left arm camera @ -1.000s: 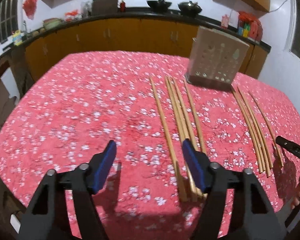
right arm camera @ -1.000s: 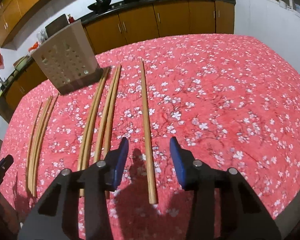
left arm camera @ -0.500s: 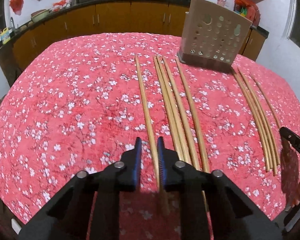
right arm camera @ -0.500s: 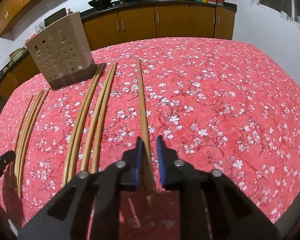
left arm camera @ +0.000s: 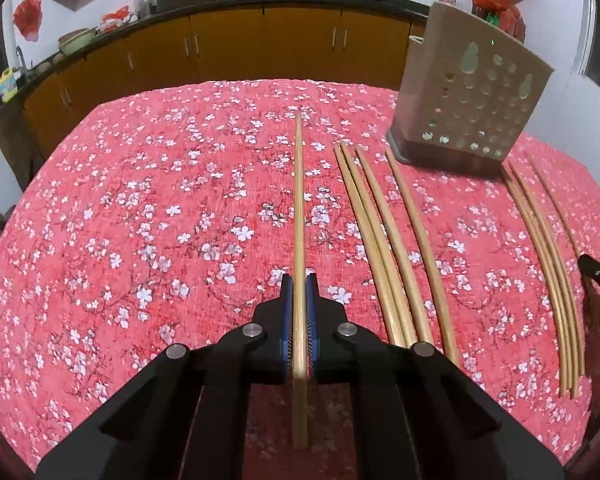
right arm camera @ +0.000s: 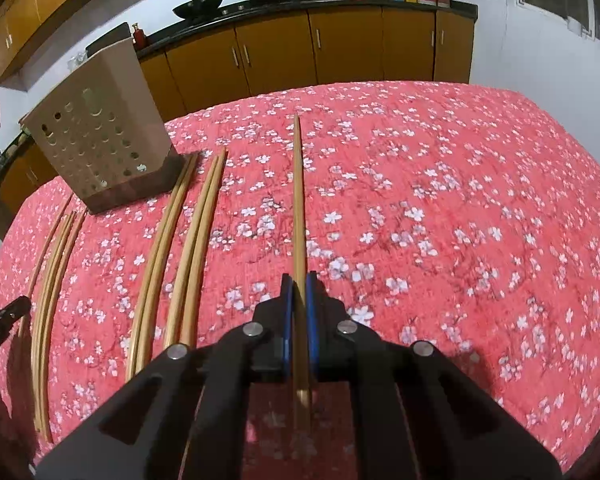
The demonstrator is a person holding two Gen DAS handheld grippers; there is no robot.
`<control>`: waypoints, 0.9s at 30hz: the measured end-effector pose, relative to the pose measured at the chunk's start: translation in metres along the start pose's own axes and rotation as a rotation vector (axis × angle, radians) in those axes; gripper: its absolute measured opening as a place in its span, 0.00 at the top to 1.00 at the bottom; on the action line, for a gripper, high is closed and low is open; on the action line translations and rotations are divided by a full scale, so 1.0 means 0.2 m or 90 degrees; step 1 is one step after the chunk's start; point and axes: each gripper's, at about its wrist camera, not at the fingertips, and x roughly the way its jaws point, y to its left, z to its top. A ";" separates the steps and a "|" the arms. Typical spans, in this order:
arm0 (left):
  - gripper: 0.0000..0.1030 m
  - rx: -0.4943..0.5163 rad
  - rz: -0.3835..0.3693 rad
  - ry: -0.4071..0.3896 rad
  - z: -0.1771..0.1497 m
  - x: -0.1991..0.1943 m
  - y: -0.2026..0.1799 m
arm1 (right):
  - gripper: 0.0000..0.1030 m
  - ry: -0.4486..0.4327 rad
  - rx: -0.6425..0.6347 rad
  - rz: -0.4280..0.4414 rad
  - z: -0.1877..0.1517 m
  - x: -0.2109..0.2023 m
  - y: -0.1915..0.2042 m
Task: Organize utensils
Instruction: 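Lift the right tool's chopstick into the beige holder and open it while the left tool does likewise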
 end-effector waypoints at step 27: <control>0.93 -0.014 -0.015 -0.104 0.12 -0.39 0.08 | 0.92 -0.143 -0.003 0.028 0.13 -0.44 -0.02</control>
